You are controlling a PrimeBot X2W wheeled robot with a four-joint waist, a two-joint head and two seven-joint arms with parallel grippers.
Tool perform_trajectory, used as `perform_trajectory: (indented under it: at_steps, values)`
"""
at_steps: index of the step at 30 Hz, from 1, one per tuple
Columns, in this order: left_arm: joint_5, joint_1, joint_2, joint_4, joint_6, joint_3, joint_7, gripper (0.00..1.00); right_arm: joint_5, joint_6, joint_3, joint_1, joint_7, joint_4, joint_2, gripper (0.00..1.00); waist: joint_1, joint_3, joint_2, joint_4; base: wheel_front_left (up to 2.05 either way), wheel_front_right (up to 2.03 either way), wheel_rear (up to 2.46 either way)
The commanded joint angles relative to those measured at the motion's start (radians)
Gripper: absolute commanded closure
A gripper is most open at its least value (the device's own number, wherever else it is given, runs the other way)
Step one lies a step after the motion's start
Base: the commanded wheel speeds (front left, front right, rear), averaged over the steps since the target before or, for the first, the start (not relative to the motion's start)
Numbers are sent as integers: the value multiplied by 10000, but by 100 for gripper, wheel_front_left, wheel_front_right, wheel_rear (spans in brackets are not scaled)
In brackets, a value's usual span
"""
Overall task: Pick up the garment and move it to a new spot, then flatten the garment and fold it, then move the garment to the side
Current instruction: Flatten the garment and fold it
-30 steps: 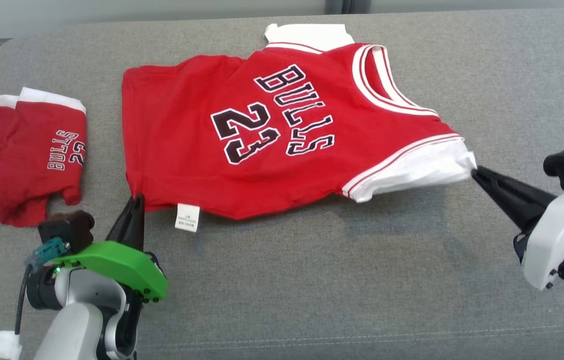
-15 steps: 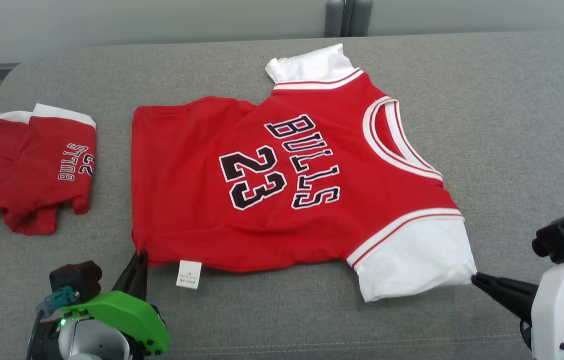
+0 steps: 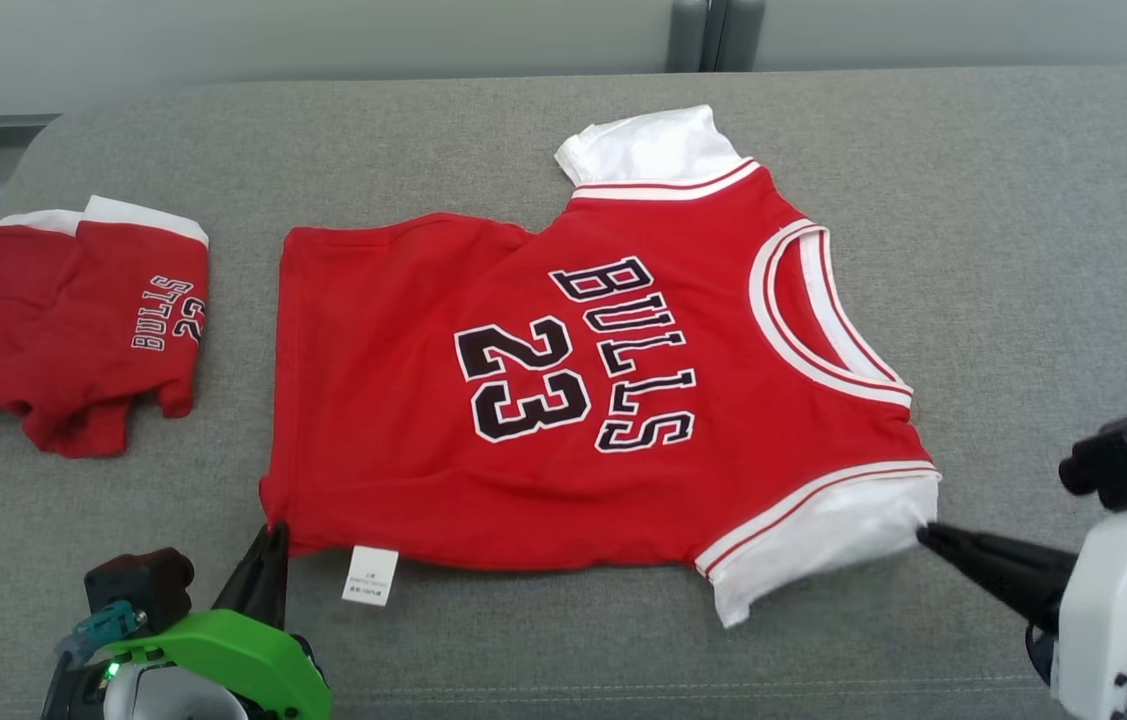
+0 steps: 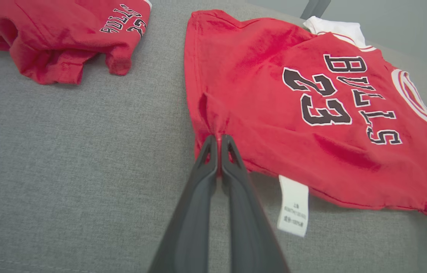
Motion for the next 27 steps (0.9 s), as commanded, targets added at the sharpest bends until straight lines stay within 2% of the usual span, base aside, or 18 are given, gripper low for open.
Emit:
perform_trajectory:
  at_steps: [1, 6, 14, 23, 27]
  values:
    - [-19, -258, 8, -4, 24, 60, -51, 100, -134, -1, 33, -360, -272, 15, 106, 100, 1, 46, 0, 13, 0, 0, 0]
    - [9, -862, -111, 303, 84, 160, -185, 100, -239, -1, 524, -1754, -1367, 603, 292, 100, 1, 214, 0, 92, 0, 0, 0]
    - [275, -2013, -255, 1163, 201, -40, -7, 100, -403, -1, 1595, -3556, -2605, 2166, -53, 100, 1, 613, 0, 328, 0, 0, 0]
    - [704, -3001, -246, 1821, 422, -449, 535, 100, -476, -1, 2471, -4881, -3877, 3659, -225, 100, 1, 976, 0, 531, 0, 0, 0]
    - [919, -3398, -118, 2117, 359, -613, 709, 100, -733, -1, 2788, -5497, -4565, 4334, -239, 100, 1, 1128, 0, 536, 0, 0, 0]
